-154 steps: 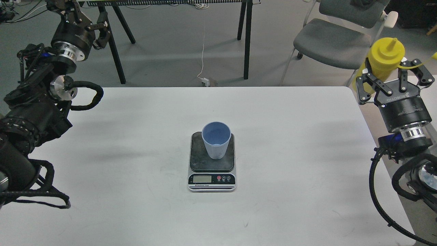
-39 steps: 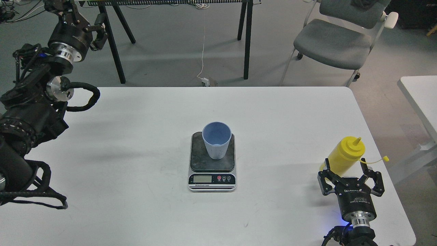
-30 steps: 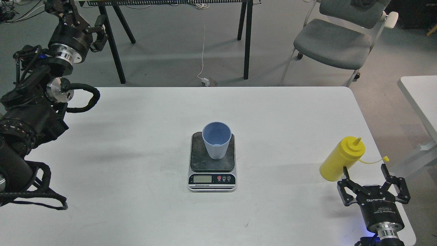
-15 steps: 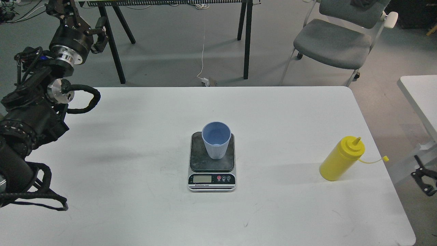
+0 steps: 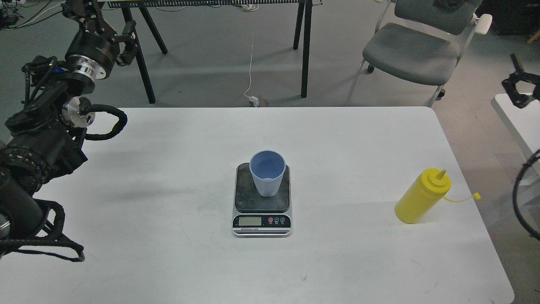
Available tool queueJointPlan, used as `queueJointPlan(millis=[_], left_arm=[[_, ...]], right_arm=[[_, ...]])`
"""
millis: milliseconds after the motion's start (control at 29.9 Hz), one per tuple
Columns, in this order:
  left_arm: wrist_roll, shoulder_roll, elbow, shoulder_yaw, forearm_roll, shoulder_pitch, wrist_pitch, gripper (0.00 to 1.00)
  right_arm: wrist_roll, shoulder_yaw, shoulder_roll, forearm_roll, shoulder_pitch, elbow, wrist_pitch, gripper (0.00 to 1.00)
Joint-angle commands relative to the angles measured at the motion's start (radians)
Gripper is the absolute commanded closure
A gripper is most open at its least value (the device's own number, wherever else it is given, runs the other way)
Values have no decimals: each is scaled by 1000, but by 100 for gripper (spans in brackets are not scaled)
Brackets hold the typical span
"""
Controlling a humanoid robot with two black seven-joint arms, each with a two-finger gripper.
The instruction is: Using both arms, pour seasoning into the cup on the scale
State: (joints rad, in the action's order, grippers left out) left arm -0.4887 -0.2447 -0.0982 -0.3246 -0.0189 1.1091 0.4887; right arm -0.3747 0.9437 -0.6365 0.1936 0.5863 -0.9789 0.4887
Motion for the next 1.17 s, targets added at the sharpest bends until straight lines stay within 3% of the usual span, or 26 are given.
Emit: queueJointPlan(millis=[0, 100, 568, 769, 1136], left_arm=[[0, 1, 0, 44, -16, 6, 0, 1], [0, 1, 0, 48, -12, 11, 0, 1], [0, 19, 0, 48, -4, 11, 0, 1], [0, 21, 0, 48, -4, 28, 0, 1], [0, 22, 0, 35, 0, 29, 0, 1]], right_arm=[[8, 3, 130, 41, 44, -7, 0, 0], [5, 4, 188, 37, 52, -11, 0, 0], [-4, -8, 196, 26, 12, 6, 0, 0], [-3, -11, 302, -5, 20, 100, 0, 0], [0, -14, 327, -29, 39, 141, 0, 0]])
